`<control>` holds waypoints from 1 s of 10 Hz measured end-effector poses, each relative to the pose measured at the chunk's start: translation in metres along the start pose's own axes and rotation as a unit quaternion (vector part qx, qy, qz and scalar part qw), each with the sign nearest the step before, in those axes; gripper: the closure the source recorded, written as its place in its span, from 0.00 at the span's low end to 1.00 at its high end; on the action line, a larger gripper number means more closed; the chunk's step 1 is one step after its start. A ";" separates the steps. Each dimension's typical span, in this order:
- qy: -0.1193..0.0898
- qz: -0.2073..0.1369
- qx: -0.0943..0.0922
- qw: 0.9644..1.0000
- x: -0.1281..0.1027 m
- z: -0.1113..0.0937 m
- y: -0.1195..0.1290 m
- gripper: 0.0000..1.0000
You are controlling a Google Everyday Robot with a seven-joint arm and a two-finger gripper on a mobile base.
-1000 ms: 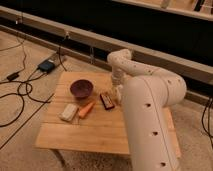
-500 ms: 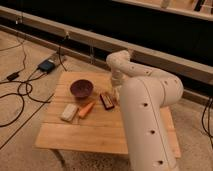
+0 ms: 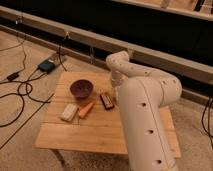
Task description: Stand the bottle upright
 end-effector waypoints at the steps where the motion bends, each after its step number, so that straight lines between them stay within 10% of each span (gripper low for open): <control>1: 0.000 0.003 0.001 1.000 0.000 0.002 -0.002 0.35; 5: -0.001 0.012 -0.003 1.000 0.000 0.006 -0.006 0.36; 10: -0.008 0.015 -0.008 1.000 -0.001 0.007 -0.008 0.77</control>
